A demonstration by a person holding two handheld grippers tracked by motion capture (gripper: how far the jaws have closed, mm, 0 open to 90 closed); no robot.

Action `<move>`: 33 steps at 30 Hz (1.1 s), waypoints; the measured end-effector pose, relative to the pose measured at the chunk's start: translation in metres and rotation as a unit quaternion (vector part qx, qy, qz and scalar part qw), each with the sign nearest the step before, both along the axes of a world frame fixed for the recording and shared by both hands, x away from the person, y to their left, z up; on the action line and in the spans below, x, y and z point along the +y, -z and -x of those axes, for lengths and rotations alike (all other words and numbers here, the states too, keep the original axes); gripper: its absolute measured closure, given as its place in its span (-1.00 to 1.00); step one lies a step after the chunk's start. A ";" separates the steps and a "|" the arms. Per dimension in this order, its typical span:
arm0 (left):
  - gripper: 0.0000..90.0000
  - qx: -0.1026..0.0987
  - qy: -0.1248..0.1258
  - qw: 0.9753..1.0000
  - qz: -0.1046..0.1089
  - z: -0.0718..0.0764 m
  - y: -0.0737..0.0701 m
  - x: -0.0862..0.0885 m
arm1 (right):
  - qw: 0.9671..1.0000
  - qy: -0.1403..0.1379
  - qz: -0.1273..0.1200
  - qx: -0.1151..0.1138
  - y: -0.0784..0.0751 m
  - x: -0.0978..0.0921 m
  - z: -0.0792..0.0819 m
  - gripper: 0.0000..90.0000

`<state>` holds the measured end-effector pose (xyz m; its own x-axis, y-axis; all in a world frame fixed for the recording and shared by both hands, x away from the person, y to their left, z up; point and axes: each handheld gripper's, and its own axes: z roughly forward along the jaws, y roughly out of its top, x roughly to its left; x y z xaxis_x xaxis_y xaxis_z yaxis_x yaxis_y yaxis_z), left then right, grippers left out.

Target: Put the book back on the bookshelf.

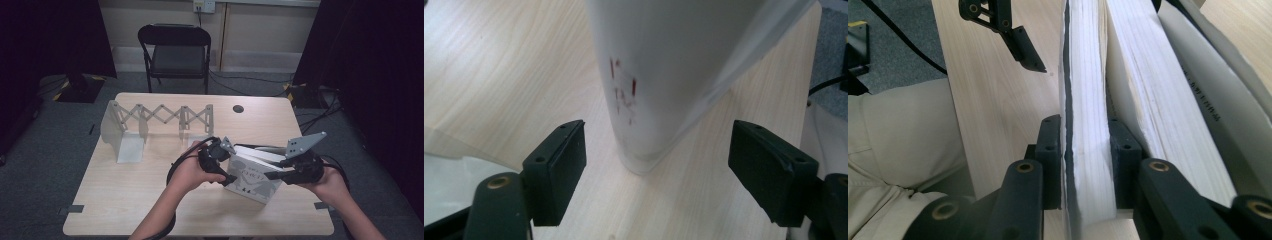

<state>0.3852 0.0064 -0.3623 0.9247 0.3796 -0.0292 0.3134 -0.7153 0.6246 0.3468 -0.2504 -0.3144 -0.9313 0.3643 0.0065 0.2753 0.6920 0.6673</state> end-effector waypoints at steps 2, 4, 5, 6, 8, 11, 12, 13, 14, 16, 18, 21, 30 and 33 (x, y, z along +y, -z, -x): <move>-0.49 0.000 0.003 1.000 0.001 0.000 -0.001 -0.001 | 1.000 -0.001 -0.004 0.001 0.000 -0.001 0.000 0.57; -0.48 -0.004 0.011 1.000 0.005 -0.002 -0.001 -0.007 | 1.000 0.003 -0.011 0.004 0.002 -0.004 0.000 0.56; -0.48 -0.001 0.014 1.000 0.003 -0.003 -0.001 -0.008 | 1.000 0.003 -0.009 0.004 0.002 -0.005 0.000 0.55; -0.48 -0.003 0.016 1.000 0.004 -0.003 -0.001 -0.010 | 1.000 0.004 -0.007 0.003 0.003 -0.005 0.001 0.54; -0.46 -0.004 0.020 1.000 0.001 -0.004 -0.002 -0.013 | 1.000 0.001 -0.006 0.004 0.004 -0.006 0.001 0.52; -0.45 -0.003 0.022 1.000 0.001 -0.004 -0.004 -0.017 | 1.000 0.006 -0.005 -0.003 0.004 -0.009 0.002 0.43; -0.45 -0.005 0.023 1.000 -0.002 -0.004 -0.005 -0.019 | 1.000 0.006 -0.006 -0.003 0.005 -0.010 0.002 0.40; -0.44 -0.006 0.022 1.000 -0.004 -0.005 -0.005 -0.019 | 1.000 0.009 -0.007 -0.001 0.006 -0.012 0.002 0.37; -0.44 -0.007 0.024 1.000 -0.003 -0.005 -0.006 -0.019 | 1.000 0.009 -0.008 -0.001 0.006 -0.013 0.002 0.35; -0.43 -0.008 0.023 1.000 -0.007 -0.005 -0.007 -0.020 | 1.000 0.011 -0.010 -0.004 0.008 -0.014 0.003 0.26; -0.39 -0.009 0.023 1.000 -0.012 -0.004 -0.009 -0.021 | 1.000 0.013 -0.013 -0.006 0.009 -0.016 0.003 0.21; -0.36 -0.014 0.026 0.999 -0.021 -0.003 -0.010 -0.022 | 1.000 0.018 -0.017 -0.006 0.010 -0.019 0.004 0.13; -0.24 -0.014 0.039 0.999 -0.035 0.004 -0.015 -0.021 | 0.999 0.042 -0.020 -0.013 0.024 -0.032 0.002 0.05; -0.22 -0.015 0.043 0.998 -0.036 0.005 -0.020 -0.023 | 0.999 0.045 -0.026 -0.010 0.027 -0.035 0.000 0.01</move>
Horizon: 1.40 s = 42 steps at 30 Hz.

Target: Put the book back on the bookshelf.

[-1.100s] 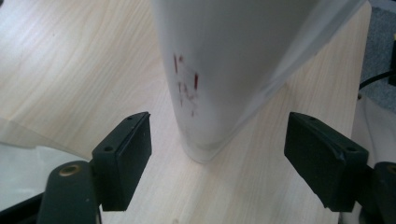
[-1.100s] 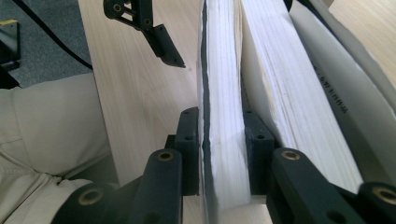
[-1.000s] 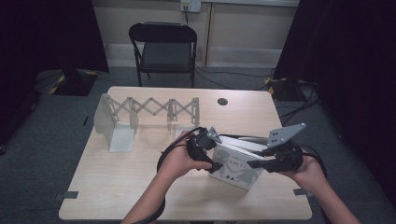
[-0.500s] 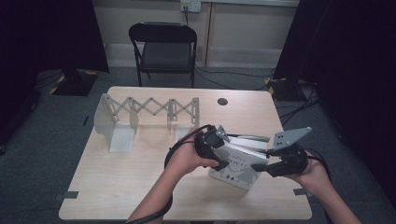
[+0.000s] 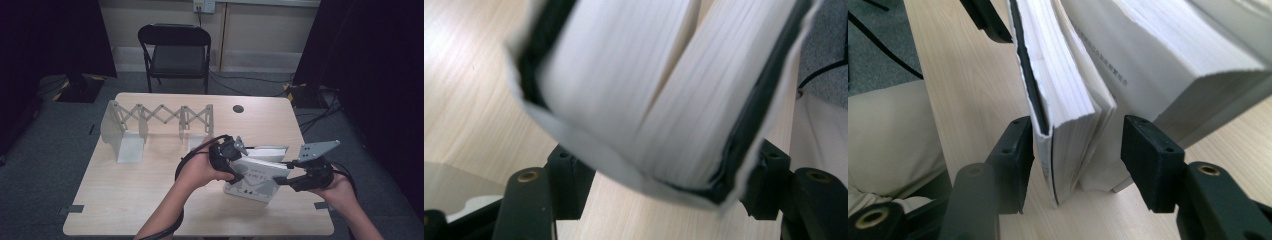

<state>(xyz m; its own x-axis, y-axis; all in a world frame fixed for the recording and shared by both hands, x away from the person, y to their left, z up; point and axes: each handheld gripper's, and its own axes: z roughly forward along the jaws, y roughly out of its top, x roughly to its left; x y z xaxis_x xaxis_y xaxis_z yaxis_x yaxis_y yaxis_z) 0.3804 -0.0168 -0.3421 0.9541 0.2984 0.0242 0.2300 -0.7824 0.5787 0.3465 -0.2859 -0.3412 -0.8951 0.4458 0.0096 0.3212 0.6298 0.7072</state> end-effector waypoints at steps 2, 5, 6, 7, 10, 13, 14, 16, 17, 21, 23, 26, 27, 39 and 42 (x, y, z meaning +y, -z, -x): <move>-0.18 0.003 -0.001 1.000 -0.006 0.001 -0.003 -0.002 | 1.000 0.000 -0.003 -0.002 0.002 -0.001 0.000 -0.01; -0.12 0.011 -0.001 1.000 -0.012 0.000 -0.005 -0.003 | 1.000 0.002 0.000 -0.002 0.006 -0.002 0.001 -0.02; -0.11 0.015 0.001 1.000 -0.015 0.000 -0.006 -0.004 | 1.000 0.002 0.001 -0.002 0.007 -0.002 0.001 -0.03; -0.10 0.017 -0.001 1.000 -0.018 0.001 -0.006 -0.004 | 1.000 0.002 0.001 -0.002 0.009 -0.002 0.001 -0.03; -0.07 0.020 0.003 1.000 -0.024 0.002 -0.008 -0.006 | 1.000 0.002 -0.004 -0.002 0.011 -0.004 0.001 -0.04; -0.07 0.012 0.007 0.999 -0.029 0.003 -0.009 -0.006 | 1.000 0.002 -0.003 -0.004 0.012 -0.004 0.001 -0.04; -0.07 0.012 0.008 0.999 -0.029 0.003 -0.009 -0.006 | 1.000 0.003 -0.001 -0.004 0.012 -0.004 0.001 -0.05; -0.08 0.012 0.009 1.000 -0.027 0.002 -0.010 -0.007 | 1.000 0.004 -0.001 -0.003 0.013 -0.004 0.000 -0.06; -0.09 0.008 0.012 1.000 -0.024 0.002 -0.011 -0.007 | 1.000 0.003 0.000 -0.004 0.013 -0.004 0.000 -0.06; -0.18 -0.010 0.029 1.000 -0.002 0.003 -0.016 -0.010 | 1.000 0.003 0.003 -0.008 0.013 -0.002 0.000 -0.09; -0.19 -0.009 0.026 1.000 -0.004 0.002 -0.018 -0.013 | 1.000 0.003 0.002 -0.007 0.013 -0.002 0.000 -0.10; -0.19 -0.009 0.026 0.999 -0.016 0.002 -0.020 -0.016 | 1.000 0.004 0.000 -0.006 0.014 -0.002 0.000 -0.10; -0.18 -0.009 0.030 0.999 -0.017 0.003 -0.020 -0.016 | 1.000 0.004 0.000 -0.006 0.014 -0.003 0.000 -0.11; 0.17 0.025 0.012 0.999 -0.017 0.012 -0.025 -0.013 | 1.000 0.005 0.001 -0.003 0.020 -0.006 0.001 -0.32; 0.17 0.027 0.007 0.999 -0.026 0.014 -0.026 -0.009 | 1.000 0.012 0.002 0.000 0.025 -0.009 0.000 -0.35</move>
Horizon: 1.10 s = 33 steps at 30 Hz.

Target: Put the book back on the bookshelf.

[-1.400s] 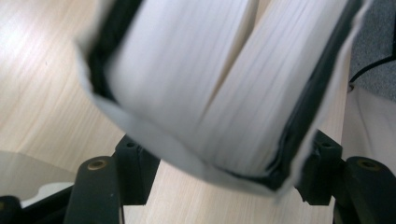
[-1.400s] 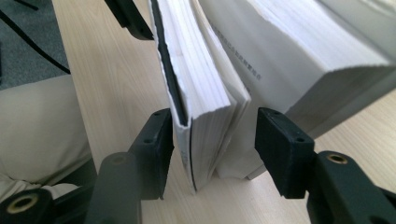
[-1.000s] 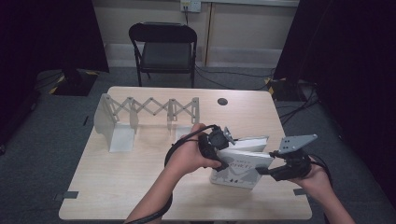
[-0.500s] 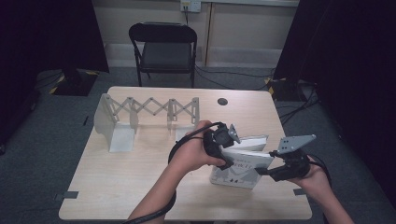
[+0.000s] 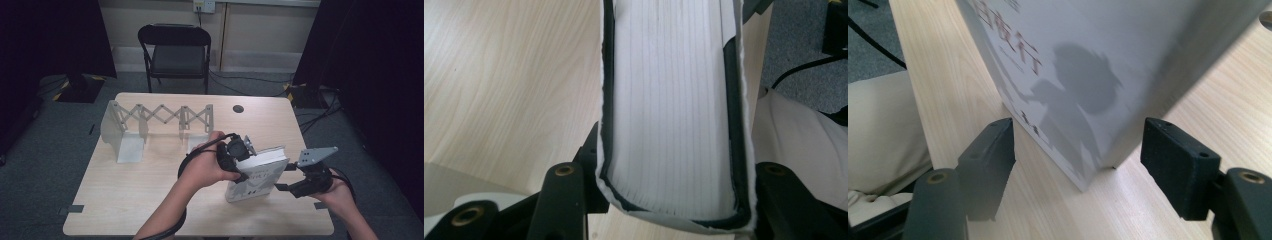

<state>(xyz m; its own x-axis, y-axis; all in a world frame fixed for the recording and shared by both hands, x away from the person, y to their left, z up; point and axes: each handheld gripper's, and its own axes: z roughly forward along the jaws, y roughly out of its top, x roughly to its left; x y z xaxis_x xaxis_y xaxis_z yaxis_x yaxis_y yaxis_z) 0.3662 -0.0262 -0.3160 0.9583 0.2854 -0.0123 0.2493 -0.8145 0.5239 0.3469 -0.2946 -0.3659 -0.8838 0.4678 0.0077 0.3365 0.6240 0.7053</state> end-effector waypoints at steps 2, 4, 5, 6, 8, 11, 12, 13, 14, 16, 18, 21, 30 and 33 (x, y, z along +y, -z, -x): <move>0.17 0.001 -0.007 1.000 -0.001 0.002 0.000 0.003 | 1.000 0.006 -0.003 -0.002 0.002 0.000 0.000 -0.39; 0.17 0.003 -0.010 1.000 -0.005 0.003 -0.001 0.008 | 1.000 0.007 -0.008 -0.007 0.003 0.000 -0.001 -0.41; 0.17 0.003 -0.012 1.000 -0.006 0.004 -0.001 0.010 | 1.000 0.008 -0.009 -0.008 0.003 0.001 -0.001 -0.43; 0.17 0.004 -0.013 1.000 -0.005 0.005 -0.001 0.012 | 1.000 0.008 -0.008 -0.010 0.004 0.002 -0.001 -0.44; 0.17 0.003 -0.016 1.000 -0.007 0.006 -0.001 0.018 | 1.000 0.007 -0.009 -0.011 0.004 0.004 -0.001 -0.45; 0.17 0.005 -0.022 1.000 -0.007 0.009 -0.001 0.025 | 1.000 0.008 -0.006 -0.015 0.005 0.007 -0.002 -0.48; 0.17 0.005 -0.021 1.000 -0.009 0.009 -0.001 0.028 | 1.000 0.009 -0.007 -0.016 0.005 0.008 -0.002 -0.49; 0.17 0.005 -0.023 1.000 -0.009 0.010 -0.001 0.030 | 1.000 0.008 -0.008 -0.017 0.005 0.009 -0.002 -0.51; 0.18 0.005 -0.023 1.000 -0.009 0.010 -0.001 0.030 | 1.000 0.008 -0.008 -0.017 0.005 0.009 -0.002 -0.51; 0.17 0.007 -0.028 1.000 -0.012 0.011 -0.002 0.038 | 1.000 0.011 -0.011 -0.019 0.006 0.012 -0.003 -0.51; 0.18 0.009 -0.030 0.999 -0.012 0.012 -0.002 0.040 | 1.000 0.010 -0.012 -0.021 0.007 0.012 -0.003 -0.51; 0.17 0.011 -0.036 0.999 -0.014 0.014 -0.002 0.048 | 1.000 0.011 -0.018 -0.018 0.012 0.015 -0.005 -0.52; 0.18 0.015 -0.052 0.998 -0.017 0.019 -0.003 0.064 | 1.000 0.011 -0.024 -0.015 0.027 0.021 -0.014 -0.55; 0.17 0.015 -0.057 0.998 -0.015 0.021 -0.002 0.071 | 0.999 0.011 -0.026 -0.014 0.033 0.023 -0.017 -0.55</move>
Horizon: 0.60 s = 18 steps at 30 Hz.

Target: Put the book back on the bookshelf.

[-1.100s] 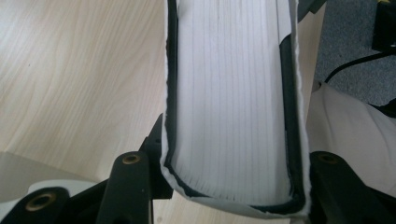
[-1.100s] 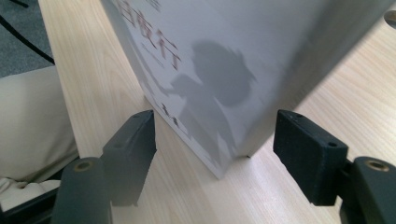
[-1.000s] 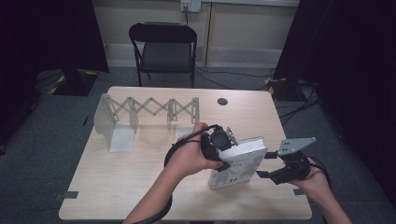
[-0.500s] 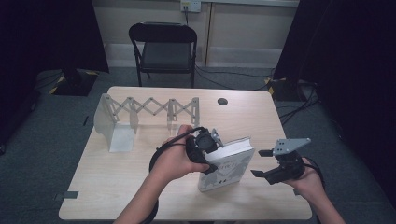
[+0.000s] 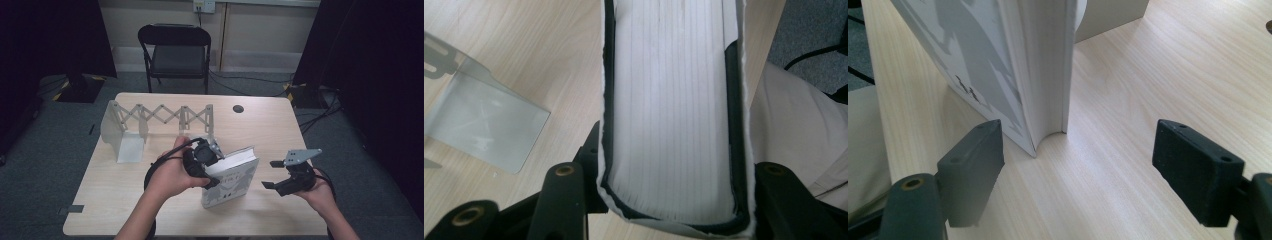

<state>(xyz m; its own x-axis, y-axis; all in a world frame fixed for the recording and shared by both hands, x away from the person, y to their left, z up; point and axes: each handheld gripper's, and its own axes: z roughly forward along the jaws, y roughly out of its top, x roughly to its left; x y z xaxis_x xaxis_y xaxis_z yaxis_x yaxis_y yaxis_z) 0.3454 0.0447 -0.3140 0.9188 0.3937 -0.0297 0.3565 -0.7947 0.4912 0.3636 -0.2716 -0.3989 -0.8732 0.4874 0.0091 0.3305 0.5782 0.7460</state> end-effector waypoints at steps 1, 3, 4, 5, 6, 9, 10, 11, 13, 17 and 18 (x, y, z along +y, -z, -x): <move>0.17 -0.001 0.001 1.000 0.001 0.000 0.000 0.001 | 1.000 -0.001 0.000 0.001 0.002 0.000 -0.001 -0.55; 0.17 0.000 -0.001 1.000 0.001 0.001 0.000 0.000 | 1.000 -0.001 -0.001 0.001 0.005 0.000 -0.002 -0.53; 0.16 0.000 -0.001 1.000 0.001 0.001 0.000 0.000 | 1.000 -0.001 -0.005 0.004 0.007 0.000 -0.002 -0.53; 0.16 -0.002 0.001 1.000 -0.001 0.000 0.000 -0.001 | 1.000 -0.001 -0.005 0.004 0.008 0.000 -0.003 -0.54; 0.15 0.000 0.000 1.000 -0.006 0.000 -0.001 -0.002 | 1.000 -0.001 -0.003 0.002 0.009 -0.001 -0.002 -0.53; 0.13 -0.005 0.007 1.000 -0.013 -0.001 -0.002 -0.002 | 1.000 0.003 0.000 0.002 0.013 -0.002 -0.002 -0.54; 0.12 -0.008 0.005 1.000 -0.012 -0.001 -0.001 -0.003 | 1.000 0.005 0.001 0.002 0.014 -0.003 -0.002 -0.54; 0.11 -0.011 0.013 1.000 -0.017 -0.002 -0.003 -0.003 | 1.000 0.007 -0.001 0.003 0.015 -0.005 -0.002 -0.54; 0.10 -0.016 0.013 1.000 -0.018 -0.002 -0.004 -0.004 | 1.000 0.014 -0.003 0.002 0.018 -0.008 -0.001 -0.55; 0.03 -0.024 0.024 0.999 -0.013 -0.005 -0.009 -0.008 | 1.000 0.026 -0.006 0.007 0.025 -0.012 0.000 -0.58; 0.02 -0.027 0.027 0.999 -0.012 -0.006 -0.010 -0.009 | 1.000 0.027 -0.006 0.010 0.028 -0.013 0.000 -0.58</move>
<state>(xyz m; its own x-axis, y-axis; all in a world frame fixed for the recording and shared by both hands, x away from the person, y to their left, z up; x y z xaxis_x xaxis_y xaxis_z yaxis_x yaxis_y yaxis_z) 0.3517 0.0353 -0.3040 0.9385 0.3440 0.0290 0.2867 -0.8236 0.4894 0.3633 -0.2849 -0.4264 -0.8450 0.5338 0.0321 0.3759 0.5502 0.7456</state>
